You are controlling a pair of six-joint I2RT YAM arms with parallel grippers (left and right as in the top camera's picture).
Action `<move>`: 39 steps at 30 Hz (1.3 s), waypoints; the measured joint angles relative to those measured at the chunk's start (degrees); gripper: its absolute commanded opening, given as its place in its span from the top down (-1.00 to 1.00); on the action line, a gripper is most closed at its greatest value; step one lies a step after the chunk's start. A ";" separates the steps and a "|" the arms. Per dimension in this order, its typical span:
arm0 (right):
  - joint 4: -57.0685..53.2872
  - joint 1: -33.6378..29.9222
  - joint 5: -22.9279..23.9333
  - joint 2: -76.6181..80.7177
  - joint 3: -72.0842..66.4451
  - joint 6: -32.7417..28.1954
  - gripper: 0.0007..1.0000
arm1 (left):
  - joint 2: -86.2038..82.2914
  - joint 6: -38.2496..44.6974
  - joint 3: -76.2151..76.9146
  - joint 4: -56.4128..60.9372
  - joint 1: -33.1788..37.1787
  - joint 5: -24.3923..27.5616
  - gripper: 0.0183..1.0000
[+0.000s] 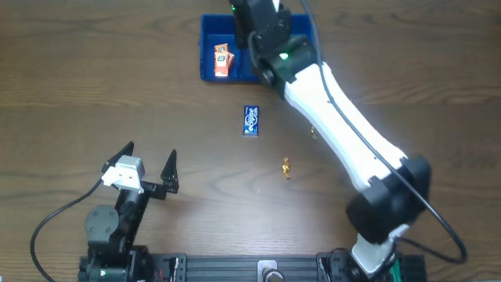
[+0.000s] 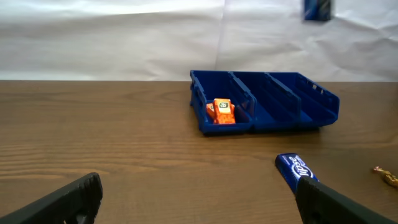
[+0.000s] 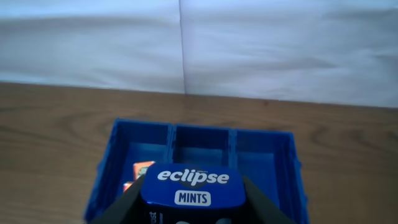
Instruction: Sort Candies Into Trays
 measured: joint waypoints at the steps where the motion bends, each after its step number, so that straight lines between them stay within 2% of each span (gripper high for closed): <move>1: 0.70 -0.13 -0.11 1.44 0.00 -0.46 0.93 | 0.00 0.00 0.00 -0.02 0.00 0.00 -1.00; 10: 4.74 -2.67 -1.27 12.98 -0.15 -2.51 0.93 | 0.00 0.00 0.00 -0.02 0.00 0.00 -1.00; 17: 7.17 -2.84 -2.08 13.66 -0.15 -2.80 0.92 | 0.00 0.00 0.00 -0.02 0.00 0.00 -1.00; 20: 7.93 -2.84 -2.16 13.75 -0.15 -2.80 0.83 | 0.00 0.00 0.00 -0.02 0.00 0.00 -1.00; 28: 9.57 -2.84 -2.19 15.74 -0.15 -2.80 0.77 | 0.00 0.00 0.00 -0.02 0.00 0.00 -1.00; 31: 9.51 -2.84 -2.29 16.90 -0.15 -2.80 0.31 | 0.00 0.00 0.00 -0.02 0.00 0.00 -0.99; 33: 9.51 -2.84 -2.34 17.33 -0.15 -2.80 -0.23 | 0.00 0.00 0.00 -0.02 0.00 0.00 -1.00; 34: 9.53 -2.84 -2.36 17.40 -0.15 -2.69 -0.57 | 0.00 0.00 0.00 -0.02 0.00 0.00 -1.00; 35: 9.60 -2.84 -2.34 17.40 -0.15 -2.75 -1.00 | 0.00 0.00 0.00 -0.02 0.00 0.00 -1.00; 39: 9.75 -2.84 -2.34 17.40 -0.15 -3.02 -0.99 | 0.00 0.00 0.00 -0.02 0.00 0.00 -0.99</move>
